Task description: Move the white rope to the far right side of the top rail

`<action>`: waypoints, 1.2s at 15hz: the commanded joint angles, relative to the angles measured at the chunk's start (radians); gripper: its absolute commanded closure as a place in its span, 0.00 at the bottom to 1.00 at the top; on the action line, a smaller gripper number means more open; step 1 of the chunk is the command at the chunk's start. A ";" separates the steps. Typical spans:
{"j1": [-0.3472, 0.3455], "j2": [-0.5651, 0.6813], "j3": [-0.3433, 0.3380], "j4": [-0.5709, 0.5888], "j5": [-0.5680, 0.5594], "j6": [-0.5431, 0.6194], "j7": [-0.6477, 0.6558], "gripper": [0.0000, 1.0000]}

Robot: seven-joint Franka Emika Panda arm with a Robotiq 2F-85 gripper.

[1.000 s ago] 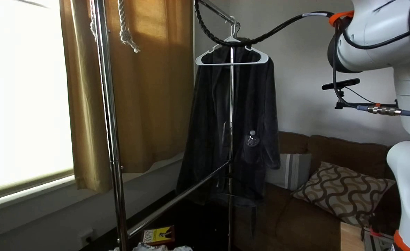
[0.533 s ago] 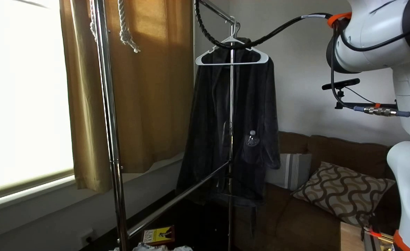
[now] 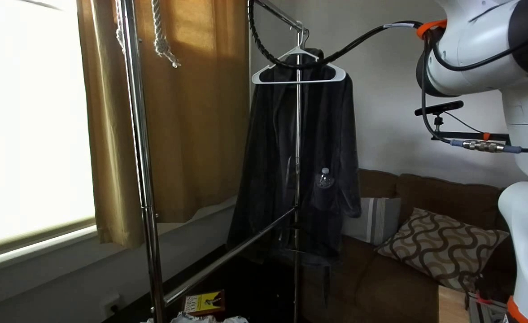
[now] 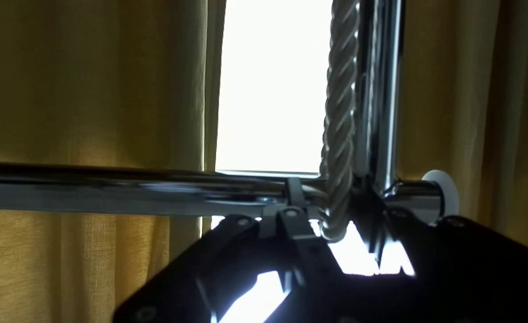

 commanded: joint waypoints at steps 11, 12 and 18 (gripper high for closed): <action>-0.069 -0.098 -0.102 -0.011 -0.029 -0.053 0.232 0.97; -0.090 -0.121 -0.106 -0.025 -0.008 -0.061 0.241 0.97; -0.126 -0.164 -0.157 -0.039 -0.054 -0.201 0.261 0.89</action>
